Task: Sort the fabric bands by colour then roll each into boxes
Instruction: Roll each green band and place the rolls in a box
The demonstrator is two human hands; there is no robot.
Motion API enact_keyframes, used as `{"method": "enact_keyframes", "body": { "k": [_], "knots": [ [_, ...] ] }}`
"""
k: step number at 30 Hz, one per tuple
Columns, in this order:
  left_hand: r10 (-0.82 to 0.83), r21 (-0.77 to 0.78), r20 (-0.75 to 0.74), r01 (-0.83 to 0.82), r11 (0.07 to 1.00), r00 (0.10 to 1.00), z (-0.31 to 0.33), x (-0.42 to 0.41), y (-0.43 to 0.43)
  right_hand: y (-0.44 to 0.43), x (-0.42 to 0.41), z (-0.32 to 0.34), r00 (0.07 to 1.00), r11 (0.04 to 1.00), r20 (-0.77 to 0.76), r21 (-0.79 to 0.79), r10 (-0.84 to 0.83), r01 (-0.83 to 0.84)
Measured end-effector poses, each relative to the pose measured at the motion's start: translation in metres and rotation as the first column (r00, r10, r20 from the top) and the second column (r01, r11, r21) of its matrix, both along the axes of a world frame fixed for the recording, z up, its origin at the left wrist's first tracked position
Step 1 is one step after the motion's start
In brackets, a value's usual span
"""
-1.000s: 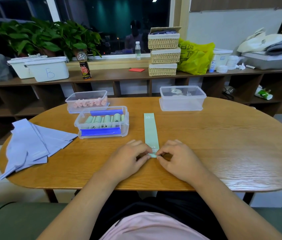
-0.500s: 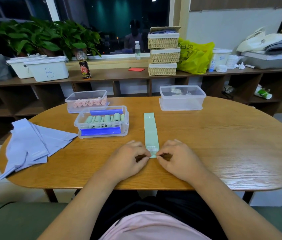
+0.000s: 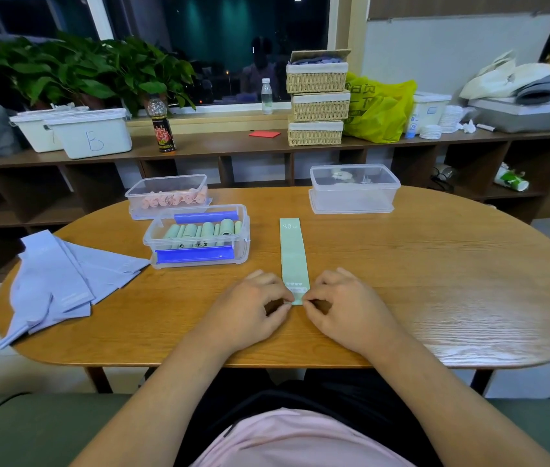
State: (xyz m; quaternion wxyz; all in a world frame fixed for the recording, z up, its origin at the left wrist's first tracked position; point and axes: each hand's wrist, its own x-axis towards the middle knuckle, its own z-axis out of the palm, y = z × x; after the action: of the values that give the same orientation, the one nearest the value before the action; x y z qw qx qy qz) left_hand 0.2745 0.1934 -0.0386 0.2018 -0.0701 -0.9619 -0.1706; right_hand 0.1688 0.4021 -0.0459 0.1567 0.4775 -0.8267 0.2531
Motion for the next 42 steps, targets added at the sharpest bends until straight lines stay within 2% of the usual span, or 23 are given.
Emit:
{"method": "enact_keyframes", "body": {
  "k": [11,19,24,26,31,35,38,40,42],
  "knots": [
    [-0.004,-0.005,0.014,0.004,1.0,1.0,0.001,0.001,0.001,0.001,0.003,0.0,0.999,1.0,-0.049,0.01,-0.01,0.01],
    [0.047,-0.083,-0.009,-0.048,0.995,0.999,0.002,0.002,0.006,0.0,0.004,0.001,0.987,0.988,-0.133,0.111,-0.095,0.11],
    [0.101,-0.147,0.041,-0.094,0.985,0.994,0.002,0.0,0.005,-0.001,0.006,0.002,0.972,0.967,-0.178,0.174,-0.156,0.187],
    [0.106,-0.158,0.045,-0.098,0.983,0.993,0.002,0.0,0.005,-0.001,0.007,0.003,0.975,0.971,-0.172,0.169,-0.139,0.168],
    [0.131,-0.168,0.056,-0.12,0.978,0.99,0.003,-0.001,0.005,-0.003,0.004,0.006,0.996,0.981,-0.075,0.191,0.054,-0.039],
    [0.137,-0.15,0.048,-0.129,0.98,0.989,0.001,-0.001,0.006,-0.004,0.0,0.004,0.998,0.985,-0.044,0.17,0.048,-0.04],
    [0.163,-0.06,0.05,-0.16,0.985,0.985,0.0,-0.006,0.001,-0.003,-0.001,0.002,0.998,0.987,-0.029,0.152,0.049,-0.044],
    [0.158,-0.032,0.094,-0.155,0.987,0.983,0.004,-0.011,-0.003,-0.004,-0.002,0.003,0.999,0.988,-0.027,0.15,0.037,-0.033],
    [0.113,-0.082,0.167,-0.101,0.991,0.979,0.007,-0.016,-0.002,-0.005,-0.002,0.003,0.999,0.988,-0.034,0.153,0.031,-0.025]
  ]
}}
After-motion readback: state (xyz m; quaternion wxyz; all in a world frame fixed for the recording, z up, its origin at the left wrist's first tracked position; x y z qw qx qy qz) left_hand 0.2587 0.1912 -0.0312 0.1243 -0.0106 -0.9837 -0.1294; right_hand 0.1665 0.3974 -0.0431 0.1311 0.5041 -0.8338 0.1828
